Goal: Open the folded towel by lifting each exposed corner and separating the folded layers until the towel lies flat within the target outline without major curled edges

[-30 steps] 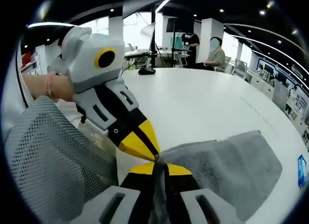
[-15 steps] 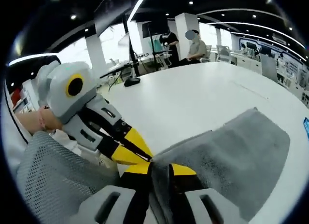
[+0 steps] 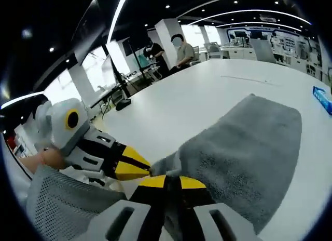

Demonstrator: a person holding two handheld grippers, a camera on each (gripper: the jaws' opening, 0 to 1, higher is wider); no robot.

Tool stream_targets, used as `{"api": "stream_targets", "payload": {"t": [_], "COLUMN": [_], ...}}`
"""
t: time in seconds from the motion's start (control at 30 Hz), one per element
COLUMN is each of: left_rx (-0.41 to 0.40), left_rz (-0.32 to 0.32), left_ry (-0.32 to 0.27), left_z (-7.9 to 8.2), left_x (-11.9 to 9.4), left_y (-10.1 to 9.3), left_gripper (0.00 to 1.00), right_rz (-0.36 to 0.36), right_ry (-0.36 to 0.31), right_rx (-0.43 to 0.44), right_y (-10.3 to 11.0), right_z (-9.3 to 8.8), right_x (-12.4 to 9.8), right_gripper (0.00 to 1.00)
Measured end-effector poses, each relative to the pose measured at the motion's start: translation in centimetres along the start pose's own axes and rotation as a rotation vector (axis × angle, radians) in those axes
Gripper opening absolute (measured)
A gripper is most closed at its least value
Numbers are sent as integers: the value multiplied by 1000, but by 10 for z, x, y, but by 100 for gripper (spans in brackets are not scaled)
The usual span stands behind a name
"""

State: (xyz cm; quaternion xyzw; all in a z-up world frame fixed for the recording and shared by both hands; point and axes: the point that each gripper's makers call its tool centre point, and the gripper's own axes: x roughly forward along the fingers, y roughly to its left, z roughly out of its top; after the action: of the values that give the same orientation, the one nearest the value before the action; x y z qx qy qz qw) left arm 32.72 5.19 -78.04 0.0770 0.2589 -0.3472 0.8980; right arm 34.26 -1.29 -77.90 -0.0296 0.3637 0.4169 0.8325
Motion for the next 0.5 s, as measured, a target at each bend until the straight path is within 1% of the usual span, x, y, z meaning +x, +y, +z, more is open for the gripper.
{"api": "stream_targets", "payload": {"t": [0.07,0.1,0.13,0.17,0.2,0.23,0.27,0.3,0.33,0.4,0.43,0.47,0.5], "left_rx": [-3,-9,-13,-13,-21,-24,-20,-16,-13,25,42,79,59], "left_rz": [11,15,18,30,43,42,42,43,45,54,58,63,63], "left_ry": [0,1,3,9,24,34,40,54,66,110,132,153,127], "left_z": [0,-1,-2,-4,-7,-9,-11,-14,-17,-25,-29,-34,-31], "left_x": [-1,-1,-1,0,0,1,1,2,2,3,3,3,1], "left_y": [1,2,2,4,6,6,6,6,6,5,5,5,3], "left_gripper": [3,3,3,3,3,3,3,3,3,2,2,2,2], "right_rz": [-73,-121,-131,-185,-204,-202,-202,-204,-212,-275,-297,-332,-328], "right_ry": [48,94,105,144,154,143,138,121,121,143,147,137,143], "right_rx": [-73,-141,-158,-242,-243,-203,-186,-124,-112,-144,-166,-185,-168], "right_y": [-18,-31,-33,-47,-52,-55,-55,-57,-60,-73,-76,-81,-82], "right_z": [-10,-19,-21,-30,-34,-36,-37,-37,-38,-41,-42,-44,-50], "right_x": [-10,-18,-19,-29,-33,-37,-39,-43,-46,-56,-60,-66,-70], "right_gripper": [4,4,4,4,4,4,4,4,4,4,4,4,4]}}
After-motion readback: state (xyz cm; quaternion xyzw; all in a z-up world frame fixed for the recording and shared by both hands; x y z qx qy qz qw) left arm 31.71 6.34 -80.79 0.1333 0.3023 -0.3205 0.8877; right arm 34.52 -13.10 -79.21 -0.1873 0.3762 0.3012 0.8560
